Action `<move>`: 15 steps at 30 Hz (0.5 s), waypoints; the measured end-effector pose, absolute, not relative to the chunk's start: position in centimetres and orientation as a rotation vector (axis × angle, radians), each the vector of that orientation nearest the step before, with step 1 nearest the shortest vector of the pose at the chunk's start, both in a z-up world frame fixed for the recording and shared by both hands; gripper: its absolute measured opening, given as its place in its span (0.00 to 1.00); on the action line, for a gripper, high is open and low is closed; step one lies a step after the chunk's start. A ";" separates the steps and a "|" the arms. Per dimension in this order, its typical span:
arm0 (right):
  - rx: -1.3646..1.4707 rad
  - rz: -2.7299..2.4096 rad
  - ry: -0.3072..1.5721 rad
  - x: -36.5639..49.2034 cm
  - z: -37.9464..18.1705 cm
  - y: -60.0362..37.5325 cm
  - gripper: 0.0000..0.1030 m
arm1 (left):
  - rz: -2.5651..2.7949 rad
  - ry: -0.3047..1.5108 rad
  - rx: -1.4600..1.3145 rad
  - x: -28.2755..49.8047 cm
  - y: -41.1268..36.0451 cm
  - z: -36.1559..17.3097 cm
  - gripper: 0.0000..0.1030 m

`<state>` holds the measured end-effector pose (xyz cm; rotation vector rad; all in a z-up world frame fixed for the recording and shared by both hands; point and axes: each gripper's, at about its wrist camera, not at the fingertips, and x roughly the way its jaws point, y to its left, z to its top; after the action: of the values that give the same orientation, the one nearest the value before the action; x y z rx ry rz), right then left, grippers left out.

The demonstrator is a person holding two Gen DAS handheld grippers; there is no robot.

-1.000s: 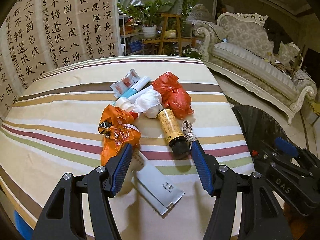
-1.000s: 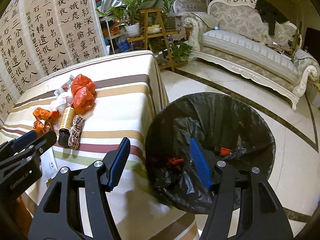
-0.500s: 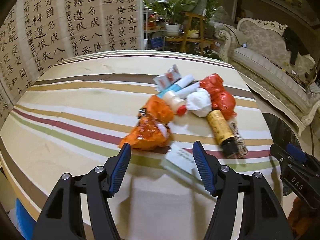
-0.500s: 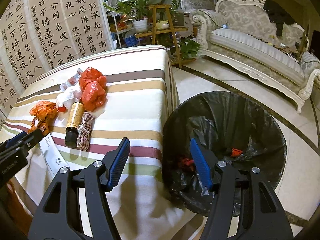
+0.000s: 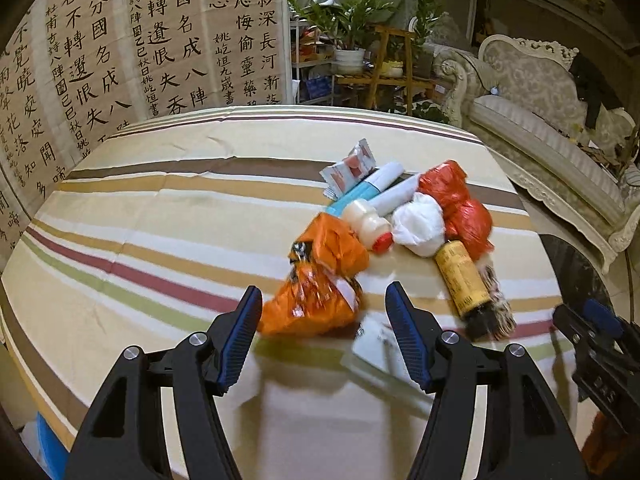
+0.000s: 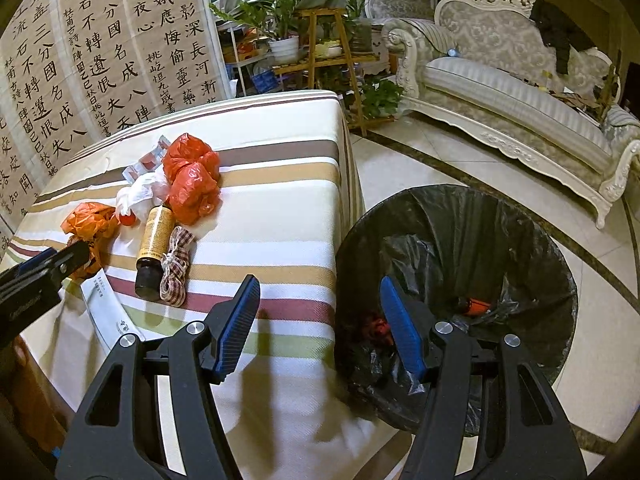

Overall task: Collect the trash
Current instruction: 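Reach the left gripper to the orange plastic bag and grasp it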

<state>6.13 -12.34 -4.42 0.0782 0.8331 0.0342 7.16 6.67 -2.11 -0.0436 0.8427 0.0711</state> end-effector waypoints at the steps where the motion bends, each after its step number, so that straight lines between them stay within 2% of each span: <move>1: 0.078 0.035 0.833 6.2 -4.4 -12.3 0.59 | 0.072 0.847 -0.043 7.5 6.8 -2.2 0.61; 5: 0.075 0.038 0.838 6.6 -4.4 -12.0 0.59 | 0.058 0.879 -0.051 8.5 7.1 -2.9 0.61; 8: 0.074 0.039 0.840 6.9 -4.4 -11.9 0.59 | 0.043 0.891 -0.055 8.7 7.1 -3.1 0.49; 15: 0.060 0.041 0.843 7.3 -4.3 -11.5 0.59 | 0.014 0.880 -0.053 8.6 7.2 -3.0 0.40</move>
<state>7.26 -11.51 -4.29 0.0599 0.8427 0.0414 8.61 7.19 -3.02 -0.0529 0.8804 0.0141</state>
